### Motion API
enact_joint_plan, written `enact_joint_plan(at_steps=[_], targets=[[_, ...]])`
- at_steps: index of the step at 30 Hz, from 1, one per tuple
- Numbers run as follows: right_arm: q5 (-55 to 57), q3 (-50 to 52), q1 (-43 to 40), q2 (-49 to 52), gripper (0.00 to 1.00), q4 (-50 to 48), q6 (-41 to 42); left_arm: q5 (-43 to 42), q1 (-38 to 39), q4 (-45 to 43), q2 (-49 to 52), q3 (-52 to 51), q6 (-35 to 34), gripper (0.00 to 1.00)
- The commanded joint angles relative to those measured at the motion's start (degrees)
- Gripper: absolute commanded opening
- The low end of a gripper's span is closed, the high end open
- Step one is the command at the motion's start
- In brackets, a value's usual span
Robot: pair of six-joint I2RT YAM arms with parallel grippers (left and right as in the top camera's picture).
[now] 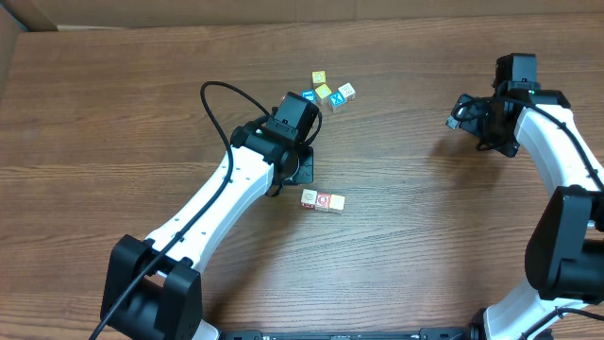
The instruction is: Flip 3 blocks
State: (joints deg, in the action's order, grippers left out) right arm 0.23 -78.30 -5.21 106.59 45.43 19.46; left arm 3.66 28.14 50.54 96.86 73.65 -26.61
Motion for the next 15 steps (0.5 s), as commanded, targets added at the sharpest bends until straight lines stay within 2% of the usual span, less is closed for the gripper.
enact_joint_plan(at_steps=[1, 4, 7, 9, 13, 14, 15], targets=[[0.04, -0.52, -0.02, -0.07, 1.0, -0.35, -0.07, -0.28, 0.39, -1.84, 1.05, -2.62, 0.9, 0.04], [-6.08, -0.52, 0.0, -0.07, 1.0, -4.37, 0.74, -0.24, 0.37, -3.21, 1.86, -4.09, 0.98, 0.04], [-28.57, -0.52, 0.0, -0.07, 1.0, -5.4, 1.73, -0.24, 0.37, -3.06, 3.04, -4.2, 1.38, 0.04], [-37.38, -0.52, 0.0, -0.07, 1.0, -5.42, 1.73, -0.26, 0.37, -3.63, 3.58, -4.2, 1.33, 0.04], [-40.17, -0.52, 0.0, -0.07, 1.0, -1.6, 2.69, -0.35, 0.31, -4.68, 4.28, -4.2, 1.31, 0.04], [-40.22, -0.52, 0.07, -0.07, 0.96, 0.02, 2.95, -1.01, 0.11, -4.46, 4.31, -4.2, 1.31, 0.04], [-40.33, -0.52, 0.22, -0.07, 0.75, 1.92, 3.04, -2.69, -0.37, -4.0, 4.31, -4.17, 1.31, 0.04]])
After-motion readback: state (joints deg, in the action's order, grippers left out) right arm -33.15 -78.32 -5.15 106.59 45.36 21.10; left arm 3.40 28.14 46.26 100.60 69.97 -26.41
